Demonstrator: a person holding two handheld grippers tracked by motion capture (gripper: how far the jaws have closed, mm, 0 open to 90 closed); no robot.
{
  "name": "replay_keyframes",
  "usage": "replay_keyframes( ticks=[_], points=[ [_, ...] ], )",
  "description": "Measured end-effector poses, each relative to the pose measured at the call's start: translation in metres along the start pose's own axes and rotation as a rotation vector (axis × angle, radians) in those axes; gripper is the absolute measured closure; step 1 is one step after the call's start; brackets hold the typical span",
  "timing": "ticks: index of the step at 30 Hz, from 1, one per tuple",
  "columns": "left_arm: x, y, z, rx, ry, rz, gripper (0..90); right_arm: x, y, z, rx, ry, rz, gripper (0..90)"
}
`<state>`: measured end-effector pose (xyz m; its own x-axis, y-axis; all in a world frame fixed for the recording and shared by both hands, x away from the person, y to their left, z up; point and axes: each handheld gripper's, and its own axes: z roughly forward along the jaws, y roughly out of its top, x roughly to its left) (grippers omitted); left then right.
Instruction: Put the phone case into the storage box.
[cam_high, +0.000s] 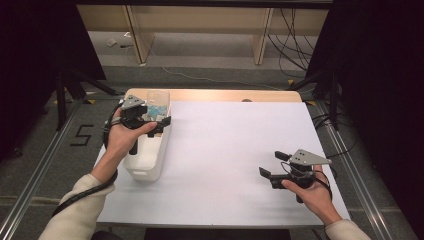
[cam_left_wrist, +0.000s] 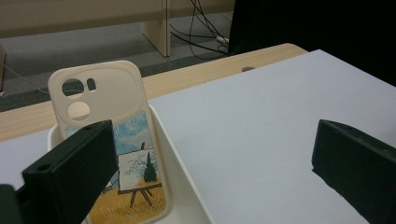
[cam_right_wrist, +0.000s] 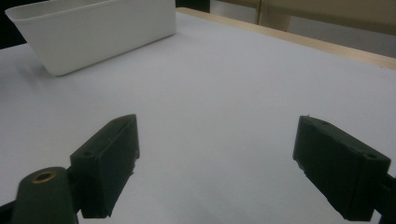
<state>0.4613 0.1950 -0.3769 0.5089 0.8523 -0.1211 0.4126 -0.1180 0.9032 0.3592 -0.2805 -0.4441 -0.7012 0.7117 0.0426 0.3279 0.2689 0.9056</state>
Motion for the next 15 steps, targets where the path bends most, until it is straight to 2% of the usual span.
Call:
replay_keyframes(
  ticks=[4, 10, 15],
  points=[
    [-0.004, -0.003, -0.006, -0.004, -0.012, 0.011, 0.0, 0.000, 0.000, 0.000, 0.001, -0.002, 0.000, 15.4],
    [-0.016, -0.009, -0.015, -0.008, -0.052, 0.038, 0.0, 0.000, 0.000, 0.001, -0.001, -0.001, 0.004, 15.4],
    [-0.024, -0.013, -0.020, -0.014, -0.079, 0.040, 0.0, 0.000, 0.000, 0.000, -0.001, -0.002, 0.006, 15.4]
  ],
)
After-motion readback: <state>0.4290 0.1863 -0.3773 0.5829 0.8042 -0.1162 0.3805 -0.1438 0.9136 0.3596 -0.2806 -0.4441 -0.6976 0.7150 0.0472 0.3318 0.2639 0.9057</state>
